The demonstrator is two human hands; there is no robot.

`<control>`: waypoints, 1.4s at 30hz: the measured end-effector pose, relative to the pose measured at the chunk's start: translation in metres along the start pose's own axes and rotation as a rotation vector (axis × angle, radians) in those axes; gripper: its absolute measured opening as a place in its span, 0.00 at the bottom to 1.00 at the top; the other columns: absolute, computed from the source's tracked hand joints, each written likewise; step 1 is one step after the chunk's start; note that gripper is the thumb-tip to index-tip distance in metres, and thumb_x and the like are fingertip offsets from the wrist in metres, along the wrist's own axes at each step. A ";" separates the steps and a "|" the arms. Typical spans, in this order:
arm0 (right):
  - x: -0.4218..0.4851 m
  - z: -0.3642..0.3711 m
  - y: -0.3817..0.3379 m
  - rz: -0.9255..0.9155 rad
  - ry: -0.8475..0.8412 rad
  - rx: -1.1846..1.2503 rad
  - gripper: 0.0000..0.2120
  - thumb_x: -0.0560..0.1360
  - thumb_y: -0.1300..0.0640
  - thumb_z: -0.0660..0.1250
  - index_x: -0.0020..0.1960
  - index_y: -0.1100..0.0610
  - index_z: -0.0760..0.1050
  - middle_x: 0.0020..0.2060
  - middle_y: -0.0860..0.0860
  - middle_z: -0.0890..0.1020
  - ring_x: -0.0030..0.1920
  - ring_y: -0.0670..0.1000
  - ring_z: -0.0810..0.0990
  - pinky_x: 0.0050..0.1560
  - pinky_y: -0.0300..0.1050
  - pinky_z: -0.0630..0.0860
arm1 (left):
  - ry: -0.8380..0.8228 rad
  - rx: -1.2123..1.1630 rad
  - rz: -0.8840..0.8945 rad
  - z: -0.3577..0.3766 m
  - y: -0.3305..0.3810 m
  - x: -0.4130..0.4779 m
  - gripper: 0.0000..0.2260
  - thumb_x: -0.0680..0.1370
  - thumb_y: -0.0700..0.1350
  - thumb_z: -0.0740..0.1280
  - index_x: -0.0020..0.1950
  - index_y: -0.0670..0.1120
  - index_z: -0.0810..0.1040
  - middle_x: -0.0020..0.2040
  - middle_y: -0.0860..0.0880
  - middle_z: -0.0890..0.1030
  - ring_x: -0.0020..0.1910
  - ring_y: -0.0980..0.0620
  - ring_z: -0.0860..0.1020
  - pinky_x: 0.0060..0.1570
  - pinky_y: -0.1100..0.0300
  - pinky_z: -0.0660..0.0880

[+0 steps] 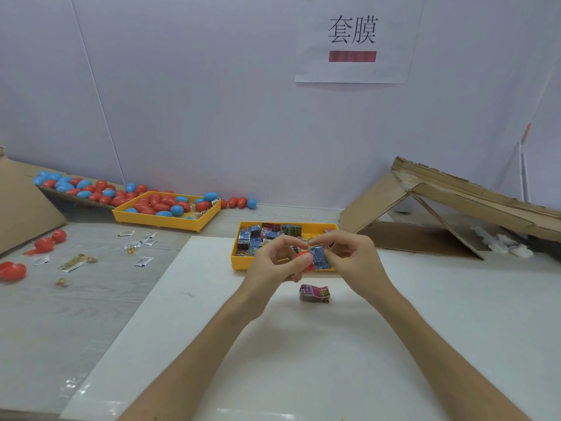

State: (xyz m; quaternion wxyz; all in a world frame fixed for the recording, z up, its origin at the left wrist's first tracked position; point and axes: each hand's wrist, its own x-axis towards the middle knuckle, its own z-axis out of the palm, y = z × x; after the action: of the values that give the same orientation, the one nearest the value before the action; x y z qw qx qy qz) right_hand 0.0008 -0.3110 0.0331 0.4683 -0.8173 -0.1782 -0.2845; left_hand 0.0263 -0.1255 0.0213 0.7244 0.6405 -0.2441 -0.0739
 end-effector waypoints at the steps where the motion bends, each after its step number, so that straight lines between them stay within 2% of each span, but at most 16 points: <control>1: 0.000 -0.001 0.001 -0.023 0.004 -0.024 0.16 0.72 0.64 0.66 0.47 0.44 0.83 0.41 0.38 0.84 0.36 0.46 0.79 0.37 0.35 0.76 | -0.004 -0.001 0.001 0.000 0.000 0.000 0.12 0.69 0.53 0.77 0.50 0.54 0.83 0.39 0.46 0.81 0.35 0.51 0.78 0.43 0.56 0.80; 5: -0.003 0.001 0.003 -0.106 0.058 -0.138 0.15 0.72 0.66 0.68 0.49 0.47 0.84 0.40 0.38 0.83 0.37 0.43 0.79 0.35 0.30 0.72 | -0.017 -0.008 -0.007 -0.001 0.001 0.000 0.15 0.70 0.51 0.78 0.53 0.49 0.81 0.37 0.46 0.78 0.34 0.51 0.77 0.42 0.57 0.78; 8: -0.004 0.005 0.003 -0.118 0.098 -0.153 0.12 0.72 0.63 0.67 0.49 0.51 0.86 0.38 0.39 0.83 0.35 0.44 0.78 0.33 0.32 0.72 | -0.027 -0.016 -0.007 -0.002 0.003 0.000 0.16 0.69 0.51 0.79 0.53 0.49 0.81 0.39 0.43 0.78 0.34 0.51 0.77 0.42 0.58 0.78; 14: -0.007 0.008 0.000 -0.114 0.131 -0.150 0.12 0.73 0.63 0.66 0.49 0.52 0.86 0.37 0.33 0.81 0.33 0.50 0.77 0.32 0.38 0.74 | -0.028 -0.010 -0.015 -0.004 0.004 0.001 0.14 0.70 0.48 0.76 0.52 0.48 0.80 0.40 0.44 0.77 0.34 0.52 0.76 0.41 0.60 0.77; 17: -0.007 0.009 0.000 -0.110 0.117 -0.141 0.13 0.73 0.66 0.67 0.49 0.52 0.86 0.37 0.35 0.81 0.32 0.50 0.77 0.31 0.39 0.74 | -0.033 -0.009 -0.022 -0.005 0.004 0.000 0.13 0.70 0.49 0.76 0.51 0.48 0.80 0.42 0.41 0.78 0.34 0.52 0.76 0.42 0.58 0.77; 21: -0.003 0.006 0.001 -0.056 0.088 -0.107 0.15 0.72 0.69 0.71 0.47 0.49 0.84 0.35 0.40 0.80 0.31 0.48 0.74 0.32 0.35 0.71 | -0.012 -0.003 -0.019 -0.003 0.003 0.000 0.10 0.71 0.48 0.76 0.50 0.49 0.82 0.42 0.43 0.81 0.34 0.51 0.78 0.42 0.58 0.78; 24: -0.001 0.002 0.002 -0.003 0.118 -0.067 0.13 0.71 0.67 0.75 0.41 0.51 0.77 0.31 0.47 0.76 0.30 0.48 0.71 0.31 0.42 0.70 | -0.021 0.008 -0.010 -0.002 0.001 0.000 0.06 0.76 0.45 0.75 0.52 0.51 0.84 0.41 0.45 0.82 0.36 0.51 0.80 0.43 0.58 0.79; 26: -0.001 0.001 0.003 0.016 0.114 -0.022 0.14 0.71 0.65 0.76 0.38 0.51 0.74 0.30 0.50 0.74 0.31 0.47 0.69 0.32 0.43 0.68 | -0.012 0.001 -0.011 -0.001 0.001 0.000 0.05 0.76 0.44 0.74 0.51 0.52 0.85 0.42 0.45 0.83 0.38 0.51 0.81 0.41 0.60 0.79; 28: 0.000 0.001 0.003 0.046 0.085 0.031 0.13 0.72 0.64 0.76 0.37 0.51 0.74 0.30 0.52 0.75 0.32 0.47 0.70 0.32 0.43 0.68 | 0.019 0.006 -0.014 -0.001 0.001 0.000 0.06 0.78 0.42 0.73 0.48 0.53 0.86 0.42 0.47 0.85 0.39 0.52 0.82 0.41 0.61 0.79; 30: 0.001 0.001 0.003 0.076 0.059 0.058 0.11 0.73 0.62 0.75 0.38 0.51 0.76 0.31 0.55 0.77 0.32 0.49 0.71 0.33 0.47 0.69 | 0.064 0.022 -0.009 -0.002 0.000 0.001 0.05 0.78 0.41 0.72 0.49 0.52 0.85 0.41 0.49 0.85 0.40 0.53 0.83 0.41 0.62 0.80; 34: 0.001 0.003 0.001 0.106 0.022 0.108 0.07 0.76 0.57 0.73 0.40 0.51 0.80 0.32 0.51 0.79 0.33 0.50 0.72 0.34 0.48 0.69 | 0.135 0.004 0.030 -0.003 0.000 0.002 0.06 0.78 0.39 0.72 0.51 0.50 0.85 0.42 0.47 0.84 0.40 0.53 0.82 0.42 0.61 0.80; 37: 0.003 0.003 -0.003 0.177 -0.001 0.234 0.07 0.76 0.51 0.70 0.39 0.49 0.82 0.31 0.50 0.78 0.29 0.49 0.71 0.31 0.42 0.68 | 0.206 0.046 0.080 -0.003 0.001 0.003 0.07 0.77 0.39 0.73 0.49 0.51 0.84 0.41 0.47 0.83 0.39 0.55 0.82 0.42 0.60 0.81; 39: 0.003 0.002 -0.005 0.235 -0.026 0.306 0.07 0.76 0.50 0.72 0.40 0.49 0.84 0.32 0.49 0.77 0.28 0.48 0.70 0.31 0.38 0.69 | 0.252 0.155 0.141 -0.003 0.000 0.003 0.09 0.76 0.40 0.75 0.48 0.54 0.83 0.42 0.51 0.83 0.40 0.58 0.81 0.42 0.60 0.81; 42: 0.003 0.004 -0.005 0.323 -0.054 0.391 0.07 0.74 0.49 0.71 0.43 0.51 0.85 0.30 0.46 0.75 0.27 0.47 0.69 0.30 0.38 0.69 | 0.229 0.281 0.218 -0.002 -0.002 0.002 0.11 0.74 0.42 0.77 0.49 0.57 0.82 0.44 0.58 0.83 0.41 0.61 0.80 0.43 0.64 0.80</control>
State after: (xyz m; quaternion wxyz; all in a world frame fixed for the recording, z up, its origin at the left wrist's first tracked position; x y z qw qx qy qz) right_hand 0.0017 -0.3046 0.0367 0.6520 -0.7363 -0.1095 -0.1443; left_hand 0.0293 -0.1252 0.0193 0.6548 0.7091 -0.2358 0.1128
